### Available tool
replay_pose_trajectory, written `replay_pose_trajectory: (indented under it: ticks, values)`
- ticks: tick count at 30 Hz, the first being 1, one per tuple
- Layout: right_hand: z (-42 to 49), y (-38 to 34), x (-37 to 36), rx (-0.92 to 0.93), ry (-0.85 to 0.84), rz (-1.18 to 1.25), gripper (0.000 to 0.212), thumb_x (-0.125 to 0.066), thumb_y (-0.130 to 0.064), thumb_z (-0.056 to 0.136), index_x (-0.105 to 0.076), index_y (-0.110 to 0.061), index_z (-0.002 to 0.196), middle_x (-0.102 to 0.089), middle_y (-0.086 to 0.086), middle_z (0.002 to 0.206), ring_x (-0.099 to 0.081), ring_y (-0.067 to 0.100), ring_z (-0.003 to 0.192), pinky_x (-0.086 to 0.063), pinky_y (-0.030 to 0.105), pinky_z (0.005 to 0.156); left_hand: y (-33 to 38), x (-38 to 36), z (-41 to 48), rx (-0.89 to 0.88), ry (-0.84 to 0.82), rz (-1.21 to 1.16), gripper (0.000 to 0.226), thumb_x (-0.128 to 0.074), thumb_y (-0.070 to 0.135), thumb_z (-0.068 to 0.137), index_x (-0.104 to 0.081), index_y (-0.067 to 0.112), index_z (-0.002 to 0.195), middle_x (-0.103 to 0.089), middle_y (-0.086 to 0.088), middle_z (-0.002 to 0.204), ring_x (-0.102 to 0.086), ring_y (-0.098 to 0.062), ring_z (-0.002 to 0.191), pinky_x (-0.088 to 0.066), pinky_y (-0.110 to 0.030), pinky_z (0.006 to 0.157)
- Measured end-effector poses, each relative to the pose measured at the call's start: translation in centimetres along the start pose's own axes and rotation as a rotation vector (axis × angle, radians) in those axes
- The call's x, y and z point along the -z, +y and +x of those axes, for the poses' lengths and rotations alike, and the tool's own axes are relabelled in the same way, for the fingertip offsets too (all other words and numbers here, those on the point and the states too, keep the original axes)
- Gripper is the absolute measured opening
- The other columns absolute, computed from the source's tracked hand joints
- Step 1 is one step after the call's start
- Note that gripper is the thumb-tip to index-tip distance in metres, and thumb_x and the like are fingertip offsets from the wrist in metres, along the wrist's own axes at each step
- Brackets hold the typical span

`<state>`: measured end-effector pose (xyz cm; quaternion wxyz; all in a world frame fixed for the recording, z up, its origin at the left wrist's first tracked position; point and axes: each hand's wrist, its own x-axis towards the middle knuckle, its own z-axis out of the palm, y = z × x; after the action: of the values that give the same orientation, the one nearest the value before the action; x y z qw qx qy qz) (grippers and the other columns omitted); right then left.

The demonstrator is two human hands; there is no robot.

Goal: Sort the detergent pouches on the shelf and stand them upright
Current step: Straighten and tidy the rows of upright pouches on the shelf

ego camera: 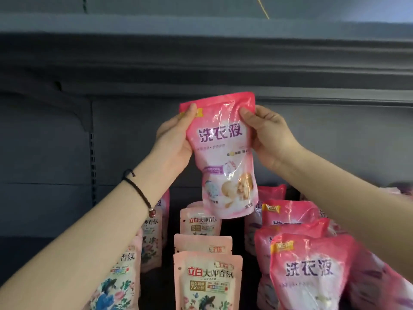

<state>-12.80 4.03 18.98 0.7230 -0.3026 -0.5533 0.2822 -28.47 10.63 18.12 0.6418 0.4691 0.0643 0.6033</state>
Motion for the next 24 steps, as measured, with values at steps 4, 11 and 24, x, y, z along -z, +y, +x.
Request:
replay_pose_trajectory:
  ticks: [4, 11, 24]
  values:
    - [-2.4, -2.6, -1.1, 0.053, 0.123, 0.022, 0.012, -0.056, -0.007, 0.093, -0.065, -0.007, 0.085, -0.070, 0.005, 0.073, -0.066, 0.017, 0.064, -0.059, 0.032, 0.067, 0.5, -2.1, -2.6, -0.056, -0.049, 0.035, 0.012, -0.066, 0.023, 0.089, -0.069, 0.011, 0.089, -0.076, -0.004, 0.087, -0.073, -0.015, 0.081, -0.059, -0.031, 0.075]
    - [-7.0, -6.5, -1.3, 0.073, 0.186, 0.023, 0.007, -0.057, -0.011, 0.094, -0.062, -0.009, 0.090, -0.070, 0.007, 0.082, -0.068, 0.020, 0.074, -0.060, 0.038, 0.075, -0.1, -4.7, -8.1, -0.168, -0.104, 0.175, 0.028, -0.052, 0.040, 0.096, -0.063, 0.015, 0.102, -0.076, -0.002, 0.095, -0.072, -0.017, 0.090, -0.058, -0.035, 0.079]
    - [-17.4, -5.2, 4.9, 0.042, 0.285, -0.012, 0.011, -0.058, -0.014, 0.094, -0.066, -0.009, 0.089, -0.068, 0.005, 0.076, -0.065, 0.018, 0.068, -0.058, 0.041, 0.073, -6.7, -7.8, -17.0, -0.151, 0.042, 0.318, 0.029, -0.050, 0.045, 0.096, -0.063, 0.019, 0.093, -0.071, -0.005, 0.087, -0.070, -0.018, 0.081, -0.057, -0.043, 0.083]
